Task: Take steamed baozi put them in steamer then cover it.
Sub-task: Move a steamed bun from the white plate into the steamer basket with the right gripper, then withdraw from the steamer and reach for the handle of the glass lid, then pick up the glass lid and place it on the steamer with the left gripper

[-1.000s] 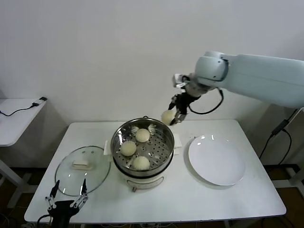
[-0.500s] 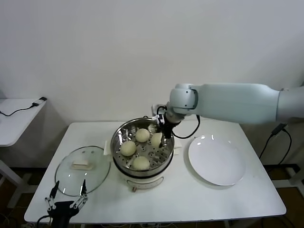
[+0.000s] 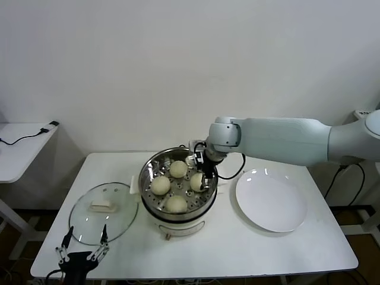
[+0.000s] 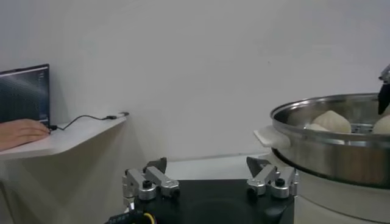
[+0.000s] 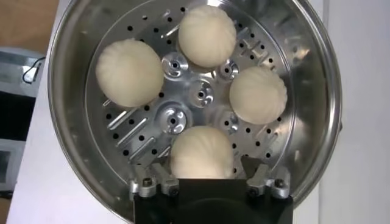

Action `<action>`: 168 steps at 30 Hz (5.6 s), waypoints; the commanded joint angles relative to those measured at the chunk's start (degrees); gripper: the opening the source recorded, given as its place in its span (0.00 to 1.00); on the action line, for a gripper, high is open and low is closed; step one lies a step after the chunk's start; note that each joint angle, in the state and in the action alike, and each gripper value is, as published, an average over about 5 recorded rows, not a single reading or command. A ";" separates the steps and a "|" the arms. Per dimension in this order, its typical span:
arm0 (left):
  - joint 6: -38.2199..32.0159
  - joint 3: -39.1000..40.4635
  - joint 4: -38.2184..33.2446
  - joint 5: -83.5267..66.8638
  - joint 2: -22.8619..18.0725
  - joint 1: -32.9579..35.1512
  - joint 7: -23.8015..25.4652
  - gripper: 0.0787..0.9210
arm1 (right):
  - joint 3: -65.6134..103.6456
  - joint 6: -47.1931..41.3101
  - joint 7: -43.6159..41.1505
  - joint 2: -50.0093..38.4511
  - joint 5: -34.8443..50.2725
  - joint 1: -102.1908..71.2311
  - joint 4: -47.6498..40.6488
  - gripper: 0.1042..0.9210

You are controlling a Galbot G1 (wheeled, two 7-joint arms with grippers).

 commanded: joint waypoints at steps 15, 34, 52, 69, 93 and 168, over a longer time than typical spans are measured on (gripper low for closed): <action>-0.70 0.15 -0.02 0.37 0.66 -0.29 0.13 0.88 | 35.33 10.81 22.08 -21.70 6.01 -11.83 -0.66 0.88; -2.39 -1.72 1.26 -5.42 2.97 -5.66 0.26 0.88 | 112.06 27.44 37.25 -30.64 -6.77 -102.93 17.51 0.88; -4.61 -1.34 5.06 4.23 5.52 -6.85 -1.92 0.88 | 122.62 43.92 30.46 -4.57 -10.58 -128.58 17.54 0.88; -0.65 -0.19 27.93 76.87 13.27 -14.99 -24.56 0.88 | 123.49 41.94 34.06 -0.74 -11.44 -129.68 20.74 0.88; -2.18 1.90 49.45 76.83 18.55 -33.23 -24.44 0.88 | 125.34 41.13 35.12 1.01 -12.02 -130.69 24.02 0.88; 39.20 15.13 0.13 72.10 26.11 -30.80 7.46 0.07 | 124.53 38.81 40.90 1.53 -22.92 -132.11 27.69 0.88</action>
